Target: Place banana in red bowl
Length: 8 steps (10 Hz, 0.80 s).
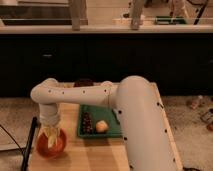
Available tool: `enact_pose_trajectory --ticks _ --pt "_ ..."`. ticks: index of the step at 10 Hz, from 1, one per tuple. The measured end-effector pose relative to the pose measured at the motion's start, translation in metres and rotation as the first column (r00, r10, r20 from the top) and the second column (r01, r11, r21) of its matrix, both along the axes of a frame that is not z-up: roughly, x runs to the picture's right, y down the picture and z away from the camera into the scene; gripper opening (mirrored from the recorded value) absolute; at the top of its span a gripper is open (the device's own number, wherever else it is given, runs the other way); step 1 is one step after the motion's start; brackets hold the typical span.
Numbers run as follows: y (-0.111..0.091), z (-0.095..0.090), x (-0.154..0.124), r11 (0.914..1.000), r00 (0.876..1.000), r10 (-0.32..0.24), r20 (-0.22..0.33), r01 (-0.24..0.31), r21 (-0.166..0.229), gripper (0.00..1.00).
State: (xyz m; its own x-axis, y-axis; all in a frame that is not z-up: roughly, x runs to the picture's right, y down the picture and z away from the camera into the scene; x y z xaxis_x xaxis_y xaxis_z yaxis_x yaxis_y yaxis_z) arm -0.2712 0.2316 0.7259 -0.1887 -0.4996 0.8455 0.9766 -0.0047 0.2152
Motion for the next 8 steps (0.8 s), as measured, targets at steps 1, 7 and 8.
enact_pose_trajectory --ticks 1,7,8 --pt "0.0006 -0.0015 -0.0023 1.0000 1.000 -0.005 0.013 0.005 -0.001 0.18" --pt "-0.0023 -0.0046 -0.0071 0.9996 0.998 -0.027 0.048 0.027 -0.010 0.77" --pt "-0.0035 -0.0048 -0.0068 0.9996 0.998 -0.026 0.052 0.027 -0.011 0.80"
